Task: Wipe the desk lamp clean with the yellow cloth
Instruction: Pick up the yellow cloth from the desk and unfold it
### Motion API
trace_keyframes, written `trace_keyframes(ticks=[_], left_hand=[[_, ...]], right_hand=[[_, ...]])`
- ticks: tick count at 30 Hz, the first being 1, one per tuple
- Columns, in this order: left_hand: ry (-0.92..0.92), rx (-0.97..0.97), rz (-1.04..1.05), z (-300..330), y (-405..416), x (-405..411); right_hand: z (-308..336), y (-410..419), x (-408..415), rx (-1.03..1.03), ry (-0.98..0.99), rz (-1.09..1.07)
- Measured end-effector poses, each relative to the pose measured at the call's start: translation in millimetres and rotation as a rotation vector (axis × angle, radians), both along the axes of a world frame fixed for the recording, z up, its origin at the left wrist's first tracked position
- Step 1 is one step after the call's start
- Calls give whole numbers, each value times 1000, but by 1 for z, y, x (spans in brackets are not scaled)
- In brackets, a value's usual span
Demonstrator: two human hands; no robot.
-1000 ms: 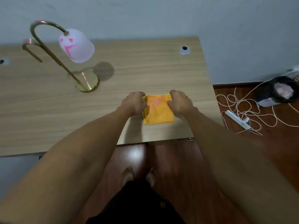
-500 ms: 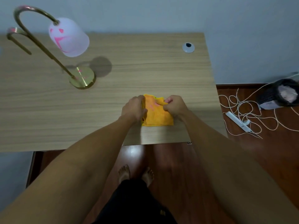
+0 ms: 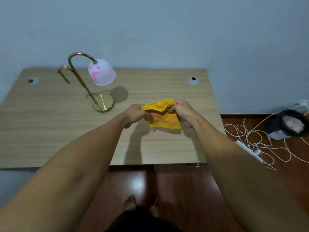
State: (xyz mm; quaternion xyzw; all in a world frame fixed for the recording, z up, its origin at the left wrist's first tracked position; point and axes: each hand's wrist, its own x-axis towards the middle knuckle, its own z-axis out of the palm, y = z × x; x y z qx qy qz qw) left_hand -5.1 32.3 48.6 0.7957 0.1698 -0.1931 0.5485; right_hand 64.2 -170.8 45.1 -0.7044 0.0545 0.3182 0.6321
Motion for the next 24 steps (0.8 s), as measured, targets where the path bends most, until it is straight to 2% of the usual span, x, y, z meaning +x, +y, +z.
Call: trace_keyframes(ticks=[5, 8, 12, 15, 20, 24], left_hand=[[-9, -223, 155, 56, 24, 0], [-62, -282, 230, 85, 37, 0], [-116, -280, 251, 114, 58, 1], [-182, -208, 275, 123, 81, 3], [-295, -43, 395, 121, 137, -2], [-469, 419, 416, 116, 192, -8]], right_hand=[[46, 20, 2, 183, 25, -47], [69, 36, -1, 373, 121, 40], [93, 70, -12, 471, 130, 157], [104, 98, -12, 423, 122, 80], [113, 133, -5, 255, 90, -229], [110, 165, -5, 199, -11, -380]])
